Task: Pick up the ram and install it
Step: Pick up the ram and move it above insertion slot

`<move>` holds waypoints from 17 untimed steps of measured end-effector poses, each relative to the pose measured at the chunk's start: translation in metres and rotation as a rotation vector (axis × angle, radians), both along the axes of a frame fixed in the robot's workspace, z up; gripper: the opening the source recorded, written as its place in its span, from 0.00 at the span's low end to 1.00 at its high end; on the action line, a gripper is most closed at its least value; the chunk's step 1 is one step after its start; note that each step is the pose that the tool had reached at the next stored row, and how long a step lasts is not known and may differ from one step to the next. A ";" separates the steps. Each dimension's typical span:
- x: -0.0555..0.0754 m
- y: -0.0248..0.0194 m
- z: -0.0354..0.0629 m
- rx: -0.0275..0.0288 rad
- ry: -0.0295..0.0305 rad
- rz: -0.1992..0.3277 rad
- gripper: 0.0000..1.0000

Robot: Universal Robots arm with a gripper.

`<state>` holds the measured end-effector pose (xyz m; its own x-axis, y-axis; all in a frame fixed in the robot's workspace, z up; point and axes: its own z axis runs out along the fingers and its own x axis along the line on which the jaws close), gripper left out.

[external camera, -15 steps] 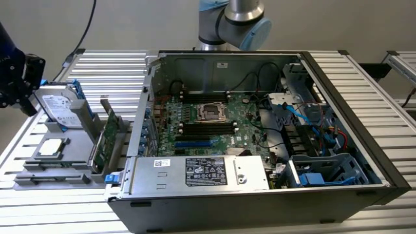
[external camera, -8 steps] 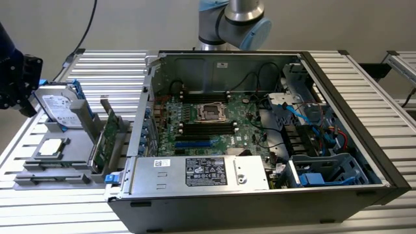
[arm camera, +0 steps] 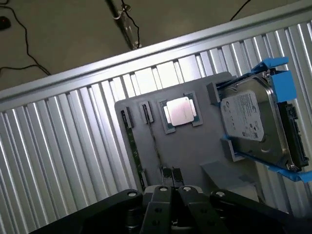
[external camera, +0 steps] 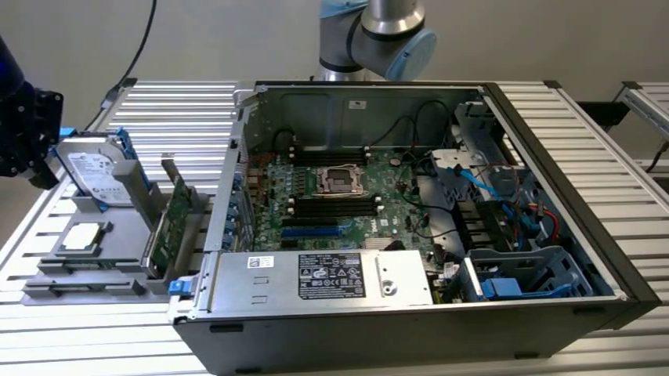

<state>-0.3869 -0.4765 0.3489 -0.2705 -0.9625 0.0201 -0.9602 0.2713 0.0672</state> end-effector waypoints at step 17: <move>-0.001 -0.0001 -0.0006 -0.0075 0.0028 0.257 0.31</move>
